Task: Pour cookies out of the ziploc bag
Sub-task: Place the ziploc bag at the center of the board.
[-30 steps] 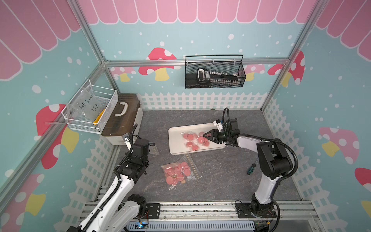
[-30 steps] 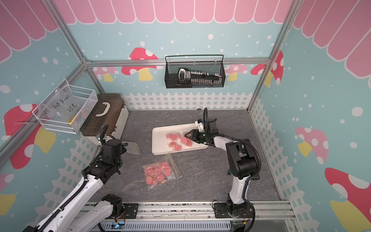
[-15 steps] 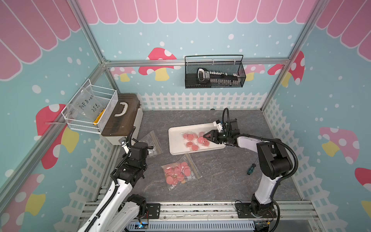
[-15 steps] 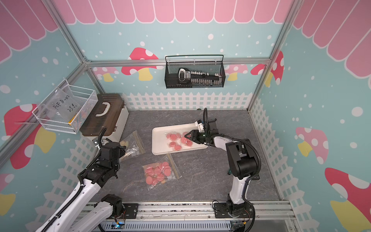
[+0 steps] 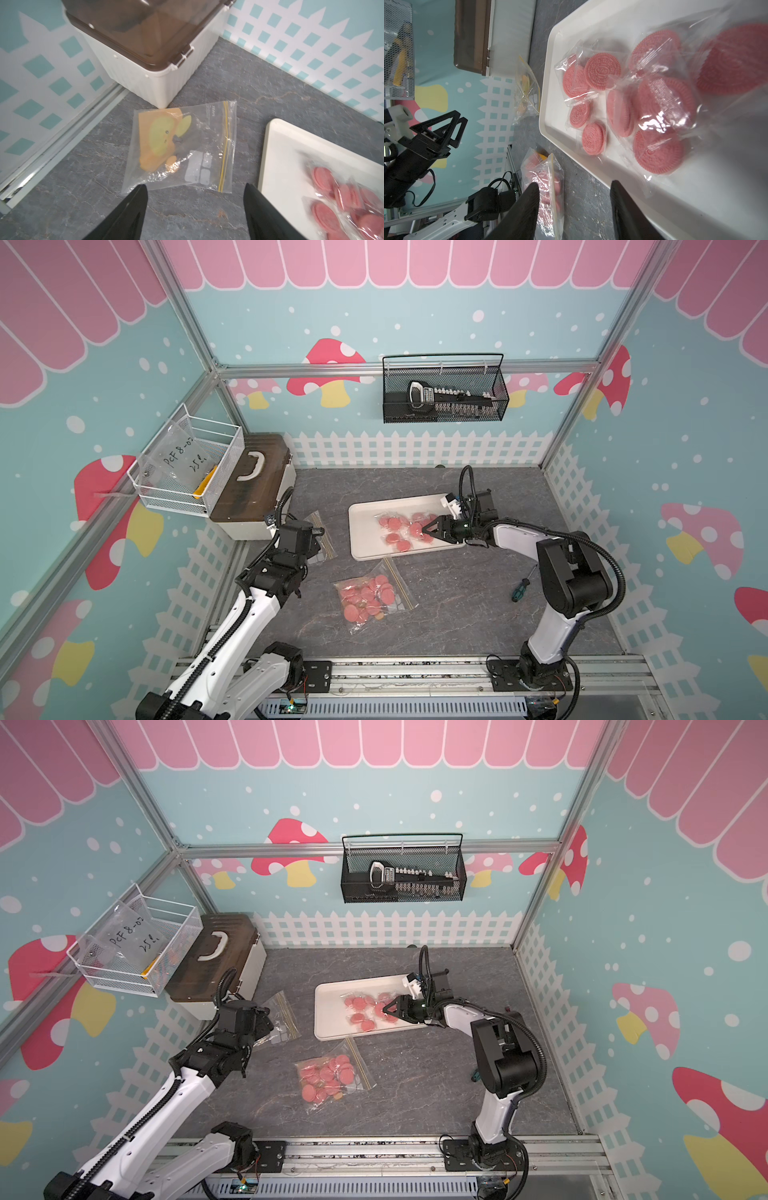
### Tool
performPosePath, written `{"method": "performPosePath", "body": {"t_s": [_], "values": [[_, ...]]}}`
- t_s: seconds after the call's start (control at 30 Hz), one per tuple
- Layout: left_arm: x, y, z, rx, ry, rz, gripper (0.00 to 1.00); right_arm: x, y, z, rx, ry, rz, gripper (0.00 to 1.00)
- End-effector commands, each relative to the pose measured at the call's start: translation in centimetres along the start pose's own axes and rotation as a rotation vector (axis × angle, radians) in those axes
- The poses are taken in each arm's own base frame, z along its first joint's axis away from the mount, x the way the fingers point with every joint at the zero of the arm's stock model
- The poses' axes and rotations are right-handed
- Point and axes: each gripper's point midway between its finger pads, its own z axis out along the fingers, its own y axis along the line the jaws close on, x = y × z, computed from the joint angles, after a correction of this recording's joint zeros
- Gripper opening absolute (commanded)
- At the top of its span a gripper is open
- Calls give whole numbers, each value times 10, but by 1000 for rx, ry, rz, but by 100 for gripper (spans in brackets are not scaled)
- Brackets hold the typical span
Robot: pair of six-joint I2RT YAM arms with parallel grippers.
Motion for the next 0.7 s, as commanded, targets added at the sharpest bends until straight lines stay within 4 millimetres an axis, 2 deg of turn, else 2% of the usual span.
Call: {"method": "performPosePath", "body": {"t_s": [0.0,0.23,0.43,0.6,0.67], "values": [[8,-22,-4,85,79,33,77,32,7,5,28,79,-70,55],[14,-65,-11,173,113,154,82,63,13,12,77,122,-151,55],[18,-97,-25,260,122,208,84,77,11,8,122,119,-190,56],[24,-112,-31,308,135,224,84,91,10,9,139,152,-214,64],[31,-123,-35,373,163,229,83,97,9,9,150,157,-228,66]]}}
